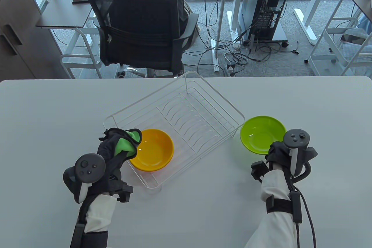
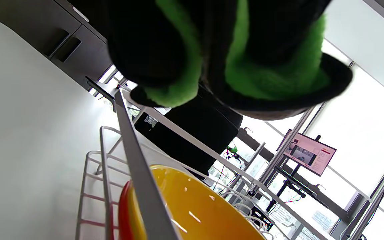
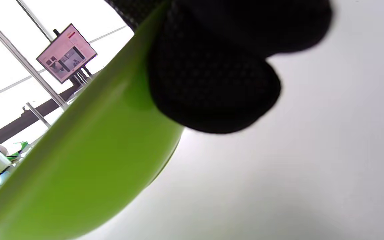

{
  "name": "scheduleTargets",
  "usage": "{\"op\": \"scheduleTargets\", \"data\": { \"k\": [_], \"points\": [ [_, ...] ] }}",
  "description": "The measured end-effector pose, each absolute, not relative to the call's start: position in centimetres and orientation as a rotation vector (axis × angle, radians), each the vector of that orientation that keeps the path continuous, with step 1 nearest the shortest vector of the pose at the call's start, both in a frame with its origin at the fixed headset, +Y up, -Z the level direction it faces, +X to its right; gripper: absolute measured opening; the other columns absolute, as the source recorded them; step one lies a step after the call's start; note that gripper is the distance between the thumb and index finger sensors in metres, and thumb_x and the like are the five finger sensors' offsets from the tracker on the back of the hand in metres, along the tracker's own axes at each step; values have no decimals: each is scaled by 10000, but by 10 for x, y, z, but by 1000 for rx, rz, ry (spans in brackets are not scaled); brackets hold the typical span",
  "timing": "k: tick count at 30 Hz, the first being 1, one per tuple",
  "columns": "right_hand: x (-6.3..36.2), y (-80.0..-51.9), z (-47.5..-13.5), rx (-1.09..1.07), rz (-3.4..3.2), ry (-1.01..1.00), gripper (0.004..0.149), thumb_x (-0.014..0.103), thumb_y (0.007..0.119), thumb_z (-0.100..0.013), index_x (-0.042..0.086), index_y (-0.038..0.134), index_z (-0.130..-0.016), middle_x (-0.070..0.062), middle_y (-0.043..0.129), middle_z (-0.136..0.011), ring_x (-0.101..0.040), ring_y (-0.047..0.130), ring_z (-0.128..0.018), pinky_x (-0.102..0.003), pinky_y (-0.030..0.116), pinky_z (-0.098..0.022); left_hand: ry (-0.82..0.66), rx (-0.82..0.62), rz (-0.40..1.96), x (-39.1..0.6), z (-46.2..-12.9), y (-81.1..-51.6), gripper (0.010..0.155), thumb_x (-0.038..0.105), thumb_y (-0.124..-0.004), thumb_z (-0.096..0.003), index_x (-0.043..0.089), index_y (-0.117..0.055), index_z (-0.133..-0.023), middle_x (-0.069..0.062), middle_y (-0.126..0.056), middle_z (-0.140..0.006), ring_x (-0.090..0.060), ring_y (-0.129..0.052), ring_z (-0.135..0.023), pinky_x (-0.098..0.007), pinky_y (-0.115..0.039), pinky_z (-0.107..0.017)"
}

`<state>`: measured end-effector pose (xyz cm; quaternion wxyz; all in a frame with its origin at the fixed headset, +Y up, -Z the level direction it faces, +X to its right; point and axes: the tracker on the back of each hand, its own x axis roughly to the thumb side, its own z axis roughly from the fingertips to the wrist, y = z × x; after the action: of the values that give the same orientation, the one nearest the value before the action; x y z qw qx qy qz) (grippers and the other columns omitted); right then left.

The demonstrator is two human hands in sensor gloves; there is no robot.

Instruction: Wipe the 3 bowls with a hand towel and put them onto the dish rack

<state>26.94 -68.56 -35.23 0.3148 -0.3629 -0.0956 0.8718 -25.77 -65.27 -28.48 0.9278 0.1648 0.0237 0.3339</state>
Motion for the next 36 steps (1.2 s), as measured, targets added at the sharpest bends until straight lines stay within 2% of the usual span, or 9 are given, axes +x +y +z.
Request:
{"op": "scheduleTargets", "data": {
  "k": [7, 15, 21, 29, 36],
  "points": [
    [233, -648, -348, -879, 2617, -503, 541, 169, 818, -460, -59, 652, -922, -297, 801, -749, -180, 1053, -168, -233, 914, -58, 28, 380, 732, -249, -284, -633, 527, 314, -848, -502, 162, -761, -999, -304, -813, -959, -451, -955, -715, -351, -930, -437],
    [218, -627, -341, -823, 2725, -687, 538, 169, 820, -462, -53, 655, -923, -291, 807, -749, -173, 1052, -168, -231, 913, -59, -22, 420, 750, -232, -278, -608, 526, 314, -845, -508, 159, -758, -1003, -308, -812, -961, -454, -952, -719, -353, -929, -440],
    [205, -608, -333, -692, 2609, -730, 538, 171, 820, -461, -50, 657, -924, -285, 811, -748, -166, 1052, -169, -230, 912, -60, -65, 444, 751, -216, -274, -593, 528, 314, -844, -510, 158, -755, -1006, -309, -807, -966, -455, -949, -724, -352, -928, -445],
    [163, -590, -323, -449, 2571, -742, 536, 177, 824, -463, -47, 665, -923, -283, 816, -746, -160, 1050, -164, -224, 910, -56, -111, 490, 757, -190, -267, -574, 536, 312, -838, -517, 158, -739, -1020, -314, -787, -983, -458, -939, -748, -343, -934, -470],
    [121, -585, -313, -244, 2595, -690, 536, 185, 830, -464, -49, 677, -920, -284, 826, -736, -144, 1046, -138, -210, 904, -37, -146, 498, 697, -176, -263, -575, 539, 309, -838, -518, 147, -738, -1022, -321, -786, -981, -460, -941, -746, -341, -938, -466]
  ]
}}
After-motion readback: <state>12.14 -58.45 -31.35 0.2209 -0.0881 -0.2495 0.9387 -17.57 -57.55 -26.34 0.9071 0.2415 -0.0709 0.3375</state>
